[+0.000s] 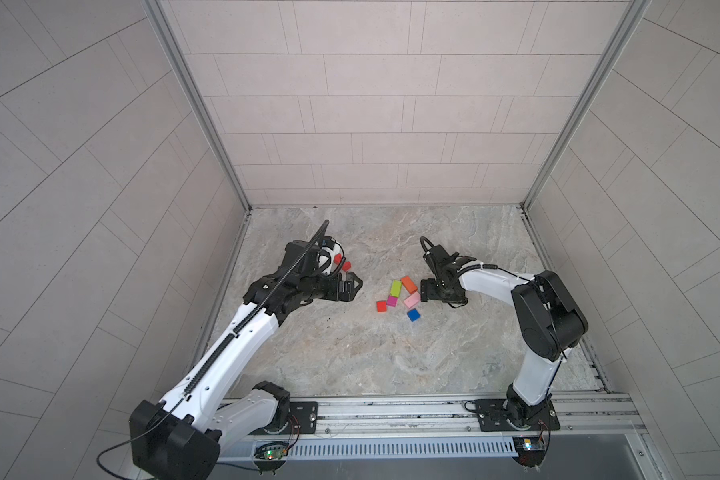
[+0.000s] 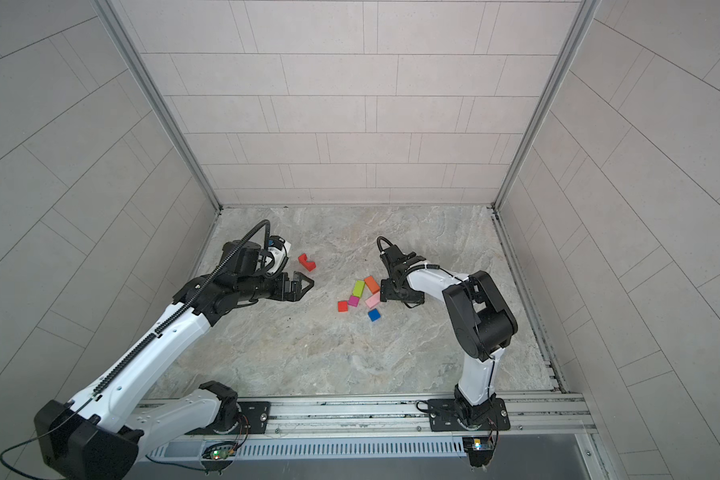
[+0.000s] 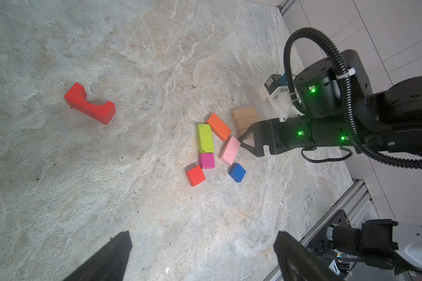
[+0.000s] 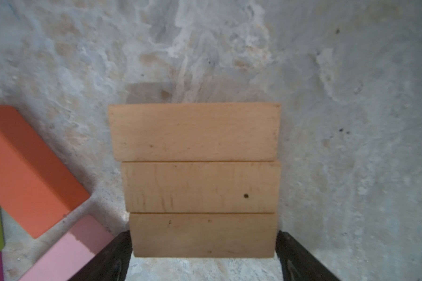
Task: Build the wood block tower
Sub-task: 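Open and raise the right gripper while the left arm moves toward the blocks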
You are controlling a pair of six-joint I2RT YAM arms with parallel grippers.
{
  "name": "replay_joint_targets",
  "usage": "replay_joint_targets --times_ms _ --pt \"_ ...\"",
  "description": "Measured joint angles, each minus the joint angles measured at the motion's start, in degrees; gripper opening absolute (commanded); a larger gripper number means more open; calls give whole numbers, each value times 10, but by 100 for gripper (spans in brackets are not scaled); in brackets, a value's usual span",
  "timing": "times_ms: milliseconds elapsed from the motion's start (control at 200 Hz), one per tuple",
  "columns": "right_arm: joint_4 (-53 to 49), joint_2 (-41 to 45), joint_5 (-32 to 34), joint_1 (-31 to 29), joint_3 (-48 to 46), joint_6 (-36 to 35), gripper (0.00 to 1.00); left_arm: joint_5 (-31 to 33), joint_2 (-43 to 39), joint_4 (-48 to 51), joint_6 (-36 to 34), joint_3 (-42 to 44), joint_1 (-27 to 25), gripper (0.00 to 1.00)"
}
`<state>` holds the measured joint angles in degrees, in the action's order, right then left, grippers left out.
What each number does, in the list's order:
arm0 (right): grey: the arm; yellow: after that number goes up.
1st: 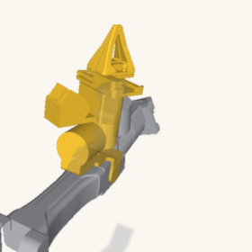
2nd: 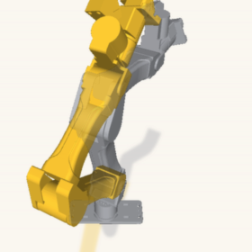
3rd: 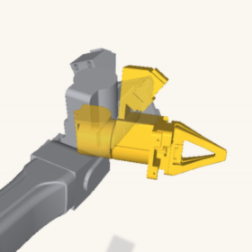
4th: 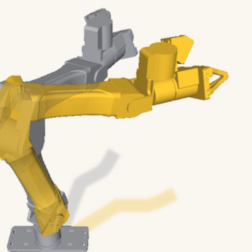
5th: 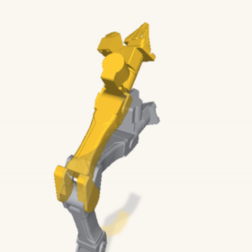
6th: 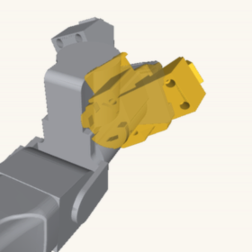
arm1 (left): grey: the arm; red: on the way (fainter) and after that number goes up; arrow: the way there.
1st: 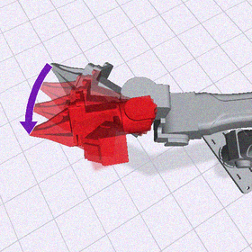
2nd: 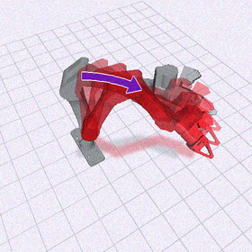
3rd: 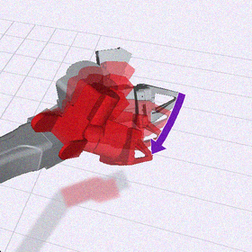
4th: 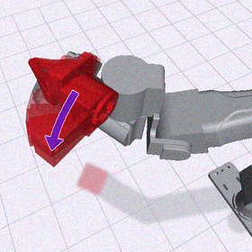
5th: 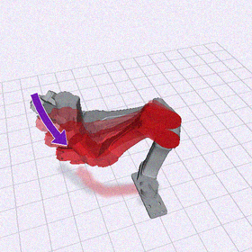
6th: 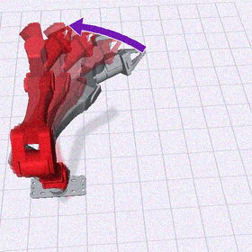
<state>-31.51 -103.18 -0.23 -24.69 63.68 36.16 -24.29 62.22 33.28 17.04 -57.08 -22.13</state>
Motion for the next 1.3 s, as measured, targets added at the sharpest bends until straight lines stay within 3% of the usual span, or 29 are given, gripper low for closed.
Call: replay_joint_targets --times_ms 310,555,871,1131,1301 --pt "-36 55 -6 0 8 -19 95 -8 0 -3 1 1 0 98" --pt "-68 113 -13 -3 33 -63 89 -28 15 -17 21 6 0 97" --pt "-80 123 -61 -25 49 -112 83 -38 26 -35 61 55 0 95" --pt "-83 123 -72 -47 76 -116 83 -33 45 -61 96 73 -3 87" --pt "-89 144 -64 -46 71 -117 83 10 90 -73 108 61 -26 83"
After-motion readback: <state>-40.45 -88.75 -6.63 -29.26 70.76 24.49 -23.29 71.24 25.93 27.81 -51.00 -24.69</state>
